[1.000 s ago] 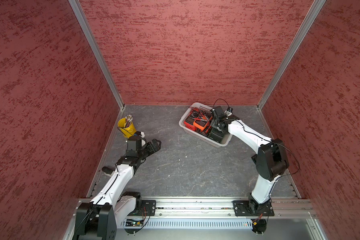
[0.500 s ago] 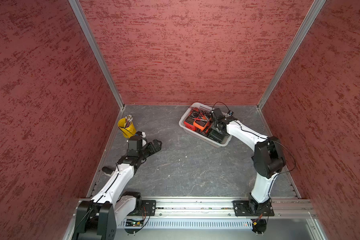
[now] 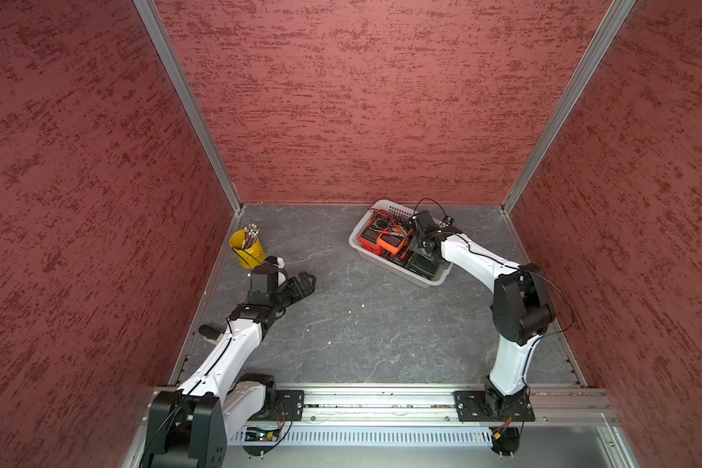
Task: Put the multimeter into the basket
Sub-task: Place the multimeter in the basket, then reset both arms
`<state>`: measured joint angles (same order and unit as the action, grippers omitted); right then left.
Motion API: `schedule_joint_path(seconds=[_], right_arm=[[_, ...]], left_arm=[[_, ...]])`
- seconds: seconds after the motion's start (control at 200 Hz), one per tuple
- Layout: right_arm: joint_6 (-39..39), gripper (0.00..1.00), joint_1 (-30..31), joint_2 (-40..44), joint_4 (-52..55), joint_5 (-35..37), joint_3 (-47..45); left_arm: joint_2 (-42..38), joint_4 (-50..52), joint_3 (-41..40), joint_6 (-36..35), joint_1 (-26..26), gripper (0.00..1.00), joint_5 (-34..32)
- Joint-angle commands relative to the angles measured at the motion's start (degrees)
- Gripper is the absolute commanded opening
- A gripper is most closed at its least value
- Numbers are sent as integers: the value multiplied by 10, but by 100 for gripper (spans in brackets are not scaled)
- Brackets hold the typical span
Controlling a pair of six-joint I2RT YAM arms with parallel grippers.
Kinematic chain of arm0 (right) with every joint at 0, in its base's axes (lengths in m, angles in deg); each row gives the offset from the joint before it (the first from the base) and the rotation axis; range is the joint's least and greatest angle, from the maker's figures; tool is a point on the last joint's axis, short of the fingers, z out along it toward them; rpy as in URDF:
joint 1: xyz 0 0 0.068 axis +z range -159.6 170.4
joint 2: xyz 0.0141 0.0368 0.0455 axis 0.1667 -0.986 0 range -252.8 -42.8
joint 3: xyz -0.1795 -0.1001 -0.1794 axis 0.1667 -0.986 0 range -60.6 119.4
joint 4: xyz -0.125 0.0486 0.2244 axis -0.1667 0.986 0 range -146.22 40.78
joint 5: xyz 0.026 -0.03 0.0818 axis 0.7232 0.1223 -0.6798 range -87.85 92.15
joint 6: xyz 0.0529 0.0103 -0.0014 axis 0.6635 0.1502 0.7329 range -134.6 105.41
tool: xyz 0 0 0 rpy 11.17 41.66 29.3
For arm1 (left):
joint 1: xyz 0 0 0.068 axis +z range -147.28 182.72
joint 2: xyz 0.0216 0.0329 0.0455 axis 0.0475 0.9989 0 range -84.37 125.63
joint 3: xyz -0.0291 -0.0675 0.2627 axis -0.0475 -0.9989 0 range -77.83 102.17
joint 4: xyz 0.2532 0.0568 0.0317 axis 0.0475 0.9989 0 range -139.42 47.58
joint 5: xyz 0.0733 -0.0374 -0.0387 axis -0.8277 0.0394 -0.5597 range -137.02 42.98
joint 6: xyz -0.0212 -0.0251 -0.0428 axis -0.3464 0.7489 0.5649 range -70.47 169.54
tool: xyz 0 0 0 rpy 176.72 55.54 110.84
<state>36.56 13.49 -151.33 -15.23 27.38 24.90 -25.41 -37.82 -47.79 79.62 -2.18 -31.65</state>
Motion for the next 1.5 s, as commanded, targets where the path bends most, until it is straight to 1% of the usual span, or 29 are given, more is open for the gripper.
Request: schedule_joint_path(seconds=[0.0, 0.215, 0.456, 0.501, 0.571, 0.656, 0.766, 0.872, 0.952, 1.117, 1.197, 1.298, 1.363, 1.413, 1.498], right_arm=[[-15, 99, -3, 29, 15, 3, 16], [-32, 99, -2, 121, 7, 21, -23], [-47, 99, -2, 227, 33, 56, -74], [-50, 99, -3, 248, 29, 62, -93], [-67, 99, -3, 307, 7, 71, -132], [-107, 99, -3, 369, -36, 71, -188], [-155, 99, -3, 440, -72, 88, -255], [-189, 99, -3, 492, -91, 123, -312], [-226, 99, -3, 529, -129, 144, -362], [-283, 99, -7, 582, -214, 207, -462], [-282, 99, -7, 595, -240, 272, -505], [-347, 99, -10, 607, -310, 292, -557], [-354, 99, -13, 613, -349, 321, -582], [-384, 99, -19, 616, -401, 318, -606], [-433, 99, -36, 620, -480, 280, -640]], left_arm=[[-7, 0, 22, -12, -4, 100, -13], [-31, 20, 27, -20, -4, 100, -30], [-52, 38, 32, -30, -4, 100, -61], [-57, 40, 33, -33, -4, 100, -67], [-64, 48, 36, -36, -4, 100, -81], [-79, 53, 34, -41, -3, 100, -105], [-104, 49, 22, -48, -3, 100, -140], [-125, 41, 5, -55, -3, 100, -180], [-131, 37, -4, -62, -2, 100, -212], [-115, -5, -27, -89, 5, 100, -251], [-99, -21, -32, -95, 20, 100, -260], [-83, -35, -33, -103, 56, 100, -236], [-80, -52, -38, -106, 87, 100, -212], [-81, -75, -48, -106, 110, 100, -192], [-90, -119, -68, -107, 144, 100, -165]])
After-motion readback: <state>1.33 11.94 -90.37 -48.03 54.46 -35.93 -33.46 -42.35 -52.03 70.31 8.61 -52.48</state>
